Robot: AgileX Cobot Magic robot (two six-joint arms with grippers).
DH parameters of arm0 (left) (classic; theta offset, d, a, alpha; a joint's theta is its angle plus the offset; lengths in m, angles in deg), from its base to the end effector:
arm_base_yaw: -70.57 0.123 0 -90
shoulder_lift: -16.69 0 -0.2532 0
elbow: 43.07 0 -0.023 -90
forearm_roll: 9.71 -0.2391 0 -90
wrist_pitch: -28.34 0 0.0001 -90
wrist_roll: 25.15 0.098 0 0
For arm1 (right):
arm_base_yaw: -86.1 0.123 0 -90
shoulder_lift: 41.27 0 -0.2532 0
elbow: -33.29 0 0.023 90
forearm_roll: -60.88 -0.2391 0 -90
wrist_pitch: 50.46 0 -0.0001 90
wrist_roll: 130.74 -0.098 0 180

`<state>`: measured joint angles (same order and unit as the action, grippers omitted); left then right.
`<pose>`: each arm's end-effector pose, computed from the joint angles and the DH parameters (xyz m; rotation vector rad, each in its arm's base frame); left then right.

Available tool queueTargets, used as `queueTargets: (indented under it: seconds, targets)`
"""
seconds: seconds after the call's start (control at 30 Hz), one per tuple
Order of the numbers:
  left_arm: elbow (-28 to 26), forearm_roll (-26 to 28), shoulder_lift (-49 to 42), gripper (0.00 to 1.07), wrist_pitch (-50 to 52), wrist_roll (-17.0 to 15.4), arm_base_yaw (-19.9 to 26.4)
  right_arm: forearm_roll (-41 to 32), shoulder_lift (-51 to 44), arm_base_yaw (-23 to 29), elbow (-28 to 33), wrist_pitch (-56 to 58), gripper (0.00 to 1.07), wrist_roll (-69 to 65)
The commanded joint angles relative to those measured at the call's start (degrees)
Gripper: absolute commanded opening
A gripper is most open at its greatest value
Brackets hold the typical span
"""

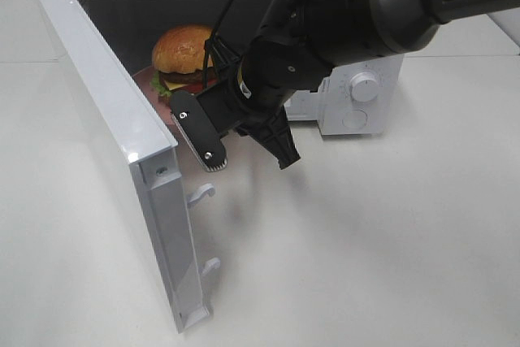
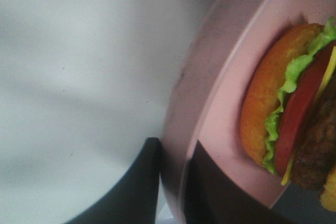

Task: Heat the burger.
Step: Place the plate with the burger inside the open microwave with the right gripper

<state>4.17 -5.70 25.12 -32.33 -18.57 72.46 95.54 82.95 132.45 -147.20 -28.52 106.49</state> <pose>0.0219 -0.0053 0.2706 0.0866 2.0267 0.0097 0.3001 0.2843 0.1432 -2.3254 1.0348 -0.5782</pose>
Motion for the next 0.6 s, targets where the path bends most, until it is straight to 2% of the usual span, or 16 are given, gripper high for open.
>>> queueTargets:
  seconds: [0.03, 0.6]
  targets:
    - [0.1, 0.1, -1.1, 1.01, 0.7, -0.2, 0.1, 0.9, 0.8, -0.3, -3.7, -0.7, 0.08, 0.5]
    - [0.1, -0.6, -1.1, 1.01, 0.7, -0.2, 0.1, 0.5, 7.0, -0.3, -15.4, 4.7, 0.11, 2.8]
